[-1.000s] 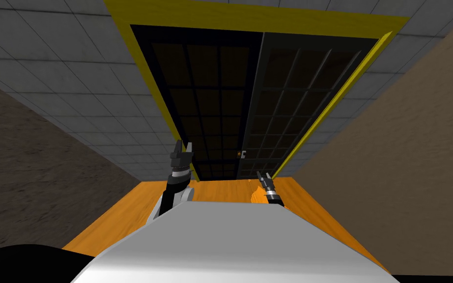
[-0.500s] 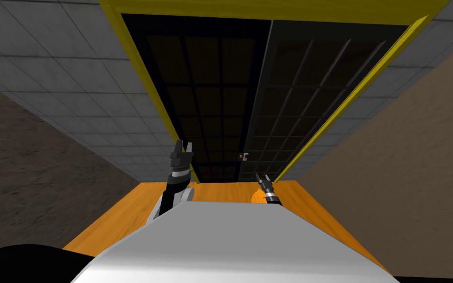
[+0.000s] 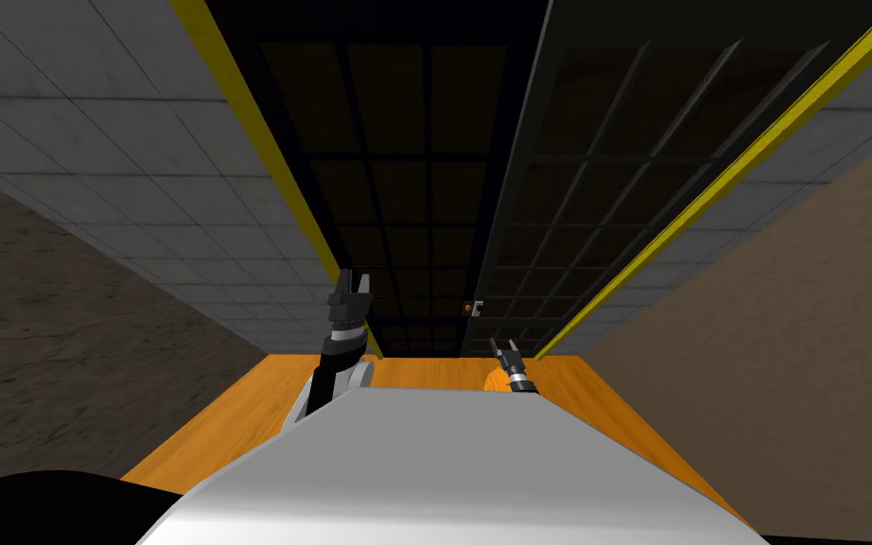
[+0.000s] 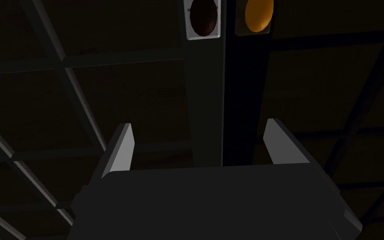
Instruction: Pull the door open
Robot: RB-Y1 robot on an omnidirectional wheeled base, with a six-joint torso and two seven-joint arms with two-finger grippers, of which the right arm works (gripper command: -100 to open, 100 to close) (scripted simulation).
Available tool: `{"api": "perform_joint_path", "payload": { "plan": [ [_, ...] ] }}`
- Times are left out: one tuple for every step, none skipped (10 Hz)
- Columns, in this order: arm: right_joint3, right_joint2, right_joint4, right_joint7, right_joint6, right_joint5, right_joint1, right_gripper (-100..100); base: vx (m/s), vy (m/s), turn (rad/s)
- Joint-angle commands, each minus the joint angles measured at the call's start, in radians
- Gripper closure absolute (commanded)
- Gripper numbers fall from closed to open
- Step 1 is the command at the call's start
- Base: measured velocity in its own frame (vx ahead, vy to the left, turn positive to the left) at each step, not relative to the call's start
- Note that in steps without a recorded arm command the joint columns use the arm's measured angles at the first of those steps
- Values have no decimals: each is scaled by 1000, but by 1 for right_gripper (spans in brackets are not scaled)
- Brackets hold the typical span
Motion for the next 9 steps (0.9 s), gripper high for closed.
{"api": "perform_joint_path", "payload": {
  "plan": [
    [-6,1,34,30,-8,13,-11,-100,134,1,35],
    [-7,1,44,37,-10,17,-15,-100,127,-1,24],
    [-10,2,63,52,-15,23,-22,-100,119,5,32],
    [-13,2,79,66,-18,30,-28,-100,135,20,38],
    [-15,4,97,81,-23,36,-37,-100,170,10,71],
    [-14,2,91,70,-21,31,-35,-100,80,1,4],
    [-19,1,97,76,-22,32,-30,-100,-22,-5,-35],
    [-29,-2,102,78,-20,31,-19,-100,-138,-13,-17],
    [-39,-5,107,81,-17,30,-9,-100,-179,-24,-31]
  ]
}}
